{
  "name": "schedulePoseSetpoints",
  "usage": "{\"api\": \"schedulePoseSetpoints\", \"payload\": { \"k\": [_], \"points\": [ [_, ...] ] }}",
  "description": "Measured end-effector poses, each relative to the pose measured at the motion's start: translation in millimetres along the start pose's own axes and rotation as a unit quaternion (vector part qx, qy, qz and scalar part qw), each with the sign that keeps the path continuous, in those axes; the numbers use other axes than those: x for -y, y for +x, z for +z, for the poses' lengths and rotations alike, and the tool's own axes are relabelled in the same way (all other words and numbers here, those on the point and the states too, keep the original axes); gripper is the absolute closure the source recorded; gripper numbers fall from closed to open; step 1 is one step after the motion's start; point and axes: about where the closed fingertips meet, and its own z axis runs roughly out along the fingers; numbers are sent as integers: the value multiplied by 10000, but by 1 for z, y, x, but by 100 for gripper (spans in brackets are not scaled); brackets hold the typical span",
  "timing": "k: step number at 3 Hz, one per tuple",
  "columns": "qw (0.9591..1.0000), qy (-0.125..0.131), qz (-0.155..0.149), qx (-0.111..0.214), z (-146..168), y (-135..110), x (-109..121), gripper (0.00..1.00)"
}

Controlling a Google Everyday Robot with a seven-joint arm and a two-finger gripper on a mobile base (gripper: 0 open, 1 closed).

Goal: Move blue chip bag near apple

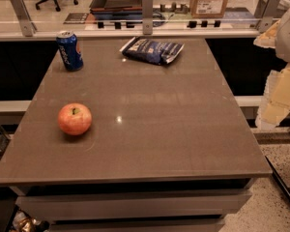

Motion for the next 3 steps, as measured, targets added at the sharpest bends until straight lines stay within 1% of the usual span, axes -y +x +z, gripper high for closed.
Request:
{"api": "schedulePoseSetpoints", "payload": {
  "k": [1,2,3],
  "points": [
    [10000,35,1,17,-1,-1,3,0],
    [9995,120,90,268,2,-10,31,0],
    [9958,245,387,790,21,-34,73,0]
  ]
}}
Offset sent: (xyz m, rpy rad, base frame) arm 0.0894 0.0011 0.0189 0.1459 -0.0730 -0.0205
